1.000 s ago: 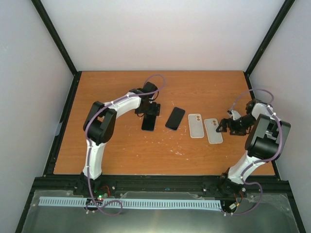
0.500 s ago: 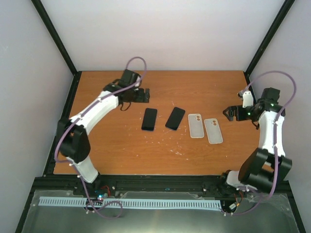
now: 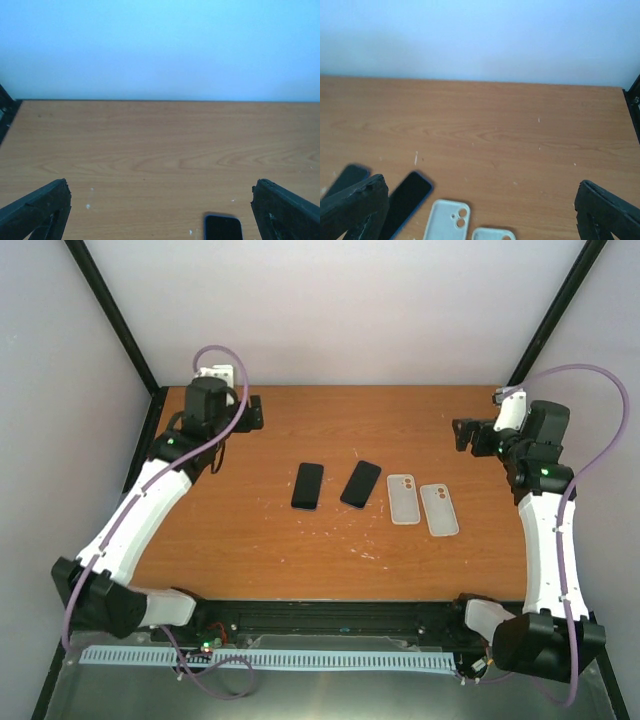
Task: Take the phone out of the phone case
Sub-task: Reset both arms
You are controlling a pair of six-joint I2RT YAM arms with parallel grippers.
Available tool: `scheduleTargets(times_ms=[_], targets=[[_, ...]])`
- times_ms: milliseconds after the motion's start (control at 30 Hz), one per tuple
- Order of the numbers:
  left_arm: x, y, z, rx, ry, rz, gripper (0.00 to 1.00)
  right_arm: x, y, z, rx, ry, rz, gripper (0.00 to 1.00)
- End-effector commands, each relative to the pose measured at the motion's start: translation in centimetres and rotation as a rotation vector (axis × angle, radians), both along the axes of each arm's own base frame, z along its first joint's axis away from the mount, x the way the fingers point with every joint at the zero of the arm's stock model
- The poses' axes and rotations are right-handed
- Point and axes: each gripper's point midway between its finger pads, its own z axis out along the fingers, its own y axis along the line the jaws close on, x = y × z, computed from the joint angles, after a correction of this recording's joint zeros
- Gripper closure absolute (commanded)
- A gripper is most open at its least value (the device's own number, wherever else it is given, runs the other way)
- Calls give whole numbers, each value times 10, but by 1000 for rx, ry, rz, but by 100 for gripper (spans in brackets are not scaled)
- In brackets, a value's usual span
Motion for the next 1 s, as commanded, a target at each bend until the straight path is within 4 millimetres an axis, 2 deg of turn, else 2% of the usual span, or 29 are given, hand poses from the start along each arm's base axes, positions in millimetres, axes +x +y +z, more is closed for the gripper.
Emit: scheduleTargets(times_ms=[0, 100, 200, 300, 433, 600, 967], targets=[[-14, 24, 46, 21, -207, 62, 0, 6, -3, 50, 136, -158, -101, 0], [-27, 27, 44, 39, -274, 35, 1, -2, 6, 53, 180, -200, -64, 0], [-38, 31, 34, 45, -320, 27, 0, -6, 13, 37, 229, -193, -42, 0], [-46, 33, 36, 28, -364, 24, 0, -7, 13, 22, 232, -168, -45, 0], [-53, 38, 35, 28, -406, 35, 1, -8, 8, 16, 206, -182, -67, 0], [-52, 36, 25, 35, -397, 25, 0, -16, 6, 16, 173, -225, -77, 0], [-51, 36, 25, 38, -400, 27, 1, -21, 8, 17, 172, -236, -68, 0]])
